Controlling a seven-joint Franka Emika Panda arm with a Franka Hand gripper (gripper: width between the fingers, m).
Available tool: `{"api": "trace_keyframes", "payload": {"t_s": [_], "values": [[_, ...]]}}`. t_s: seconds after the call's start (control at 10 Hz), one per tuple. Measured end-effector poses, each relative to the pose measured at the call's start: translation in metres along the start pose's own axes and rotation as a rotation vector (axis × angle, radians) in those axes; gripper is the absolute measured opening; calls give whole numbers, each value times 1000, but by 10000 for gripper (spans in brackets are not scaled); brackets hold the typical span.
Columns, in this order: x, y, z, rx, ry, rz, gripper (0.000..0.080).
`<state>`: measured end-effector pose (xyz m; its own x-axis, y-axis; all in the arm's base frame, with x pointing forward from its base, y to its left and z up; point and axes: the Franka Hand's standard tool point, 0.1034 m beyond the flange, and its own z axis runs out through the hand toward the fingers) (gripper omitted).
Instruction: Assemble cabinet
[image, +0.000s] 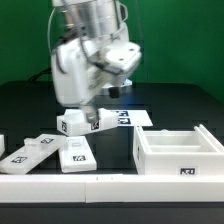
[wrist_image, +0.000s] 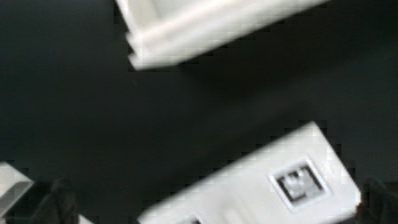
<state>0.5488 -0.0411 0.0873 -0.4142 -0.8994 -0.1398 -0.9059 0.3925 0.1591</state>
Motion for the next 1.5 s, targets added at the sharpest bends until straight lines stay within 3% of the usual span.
{"api": "trace_keyframes", "payload": {"t_s": [0.1, 0.3, 0.6, 0.8, 0.9, 1.3, 1.4, 1.5], "values": [[21, -9, -1, 17, 18, -89, 795], [14, -6, 2, 15, 18, -76, 795], [15, -6, 2, 12, 20, -72, 795], [50, -11, 5, -38, 77, 147, 795], [60, -20, 2, -43, 86, 111, 795], [56, -18, 6, -46, 90, 104, 795], [58, -18, 7, -48, 92, 105, 795], [70, -21, 13, -56, 107, 124, 795]]}}
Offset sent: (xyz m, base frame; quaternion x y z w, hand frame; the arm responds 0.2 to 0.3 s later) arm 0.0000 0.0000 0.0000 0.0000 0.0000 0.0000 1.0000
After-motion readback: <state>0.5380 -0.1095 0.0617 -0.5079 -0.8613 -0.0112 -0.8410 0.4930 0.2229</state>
